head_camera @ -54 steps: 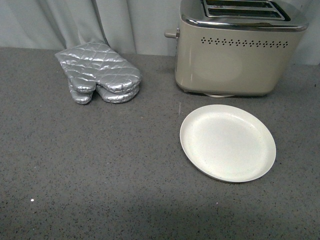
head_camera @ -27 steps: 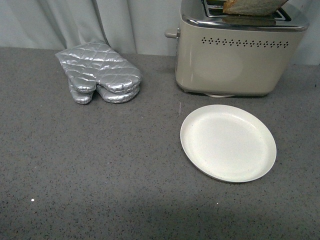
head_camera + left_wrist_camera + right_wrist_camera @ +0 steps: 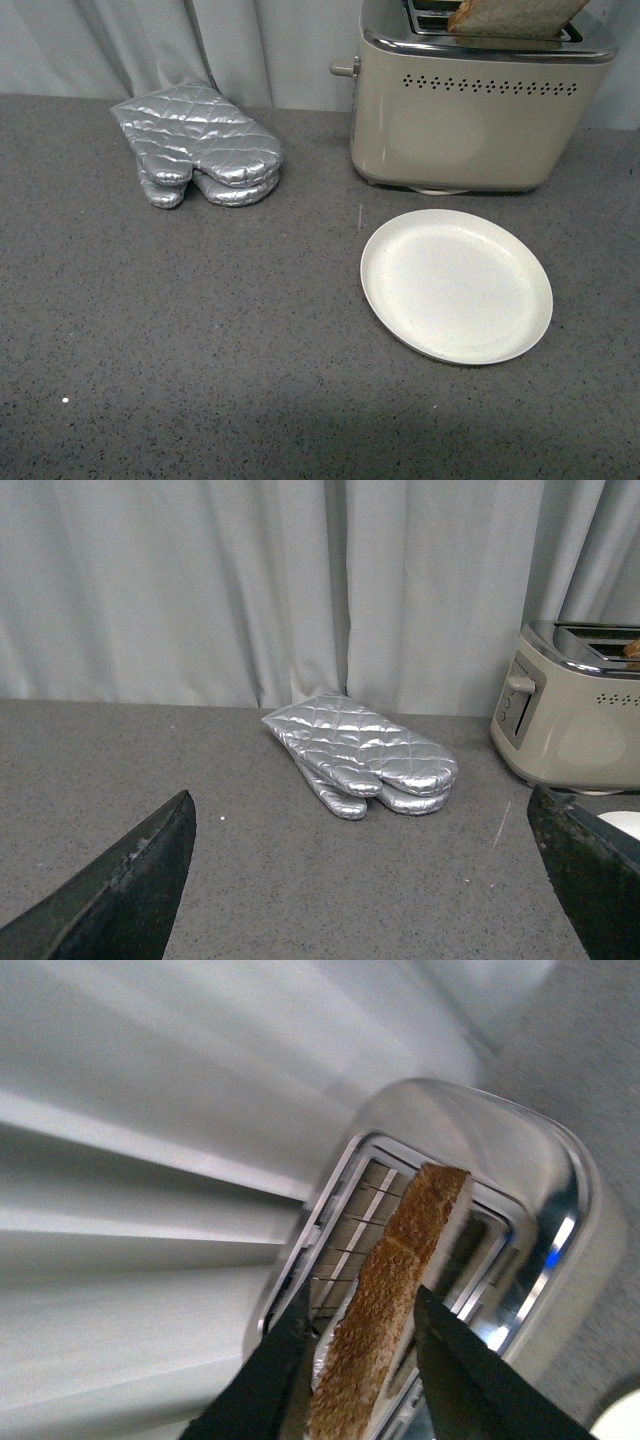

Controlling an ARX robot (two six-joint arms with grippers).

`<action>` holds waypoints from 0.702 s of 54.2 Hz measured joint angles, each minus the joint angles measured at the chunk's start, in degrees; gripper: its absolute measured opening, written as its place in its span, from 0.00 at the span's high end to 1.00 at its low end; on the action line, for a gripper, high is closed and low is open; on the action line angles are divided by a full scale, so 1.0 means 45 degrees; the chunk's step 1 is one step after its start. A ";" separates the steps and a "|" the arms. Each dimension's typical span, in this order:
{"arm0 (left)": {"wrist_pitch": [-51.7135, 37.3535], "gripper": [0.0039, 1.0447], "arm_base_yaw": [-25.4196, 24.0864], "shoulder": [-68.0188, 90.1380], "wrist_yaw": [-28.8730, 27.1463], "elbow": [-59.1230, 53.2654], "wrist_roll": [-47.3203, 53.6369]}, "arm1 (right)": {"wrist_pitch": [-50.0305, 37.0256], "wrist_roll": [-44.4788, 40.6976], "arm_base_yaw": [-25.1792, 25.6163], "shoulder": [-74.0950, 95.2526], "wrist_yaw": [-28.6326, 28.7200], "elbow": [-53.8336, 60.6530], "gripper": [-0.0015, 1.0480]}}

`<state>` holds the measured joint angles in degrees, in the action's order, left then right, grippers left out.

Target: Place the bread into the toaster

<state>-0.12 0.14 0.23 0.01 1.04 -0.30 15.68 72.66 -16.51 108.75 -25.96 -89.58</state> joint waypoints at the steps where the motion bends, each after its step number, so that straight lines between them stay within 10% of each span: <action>1: 0.0000 0.06 0.0000 0.0000 -0.0005 0.0000 0.0000 | -0.0165 -0.0209 -0.0010 0.0000 -0.0010 0.0005 0.70; 21: 0.0000 0.06 0.0000 0.0000 0.0000 0.0000 0.0000 | -0.8942 -1.0676 -0.0597 -0.2827 -0.0529 0.4561 0.08; 38: 0.0000 0.06 0.0000 0.0000 0.0000 0.0000 0.0000 | -1.5018 -1.8204 0.0325 -0.6169 0.0267 1.1356 0.09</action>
<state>-0.12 0.14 0.23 0.01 1.04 -0.30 -51.90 -9.26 -15.05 80.99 -24.75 -38.48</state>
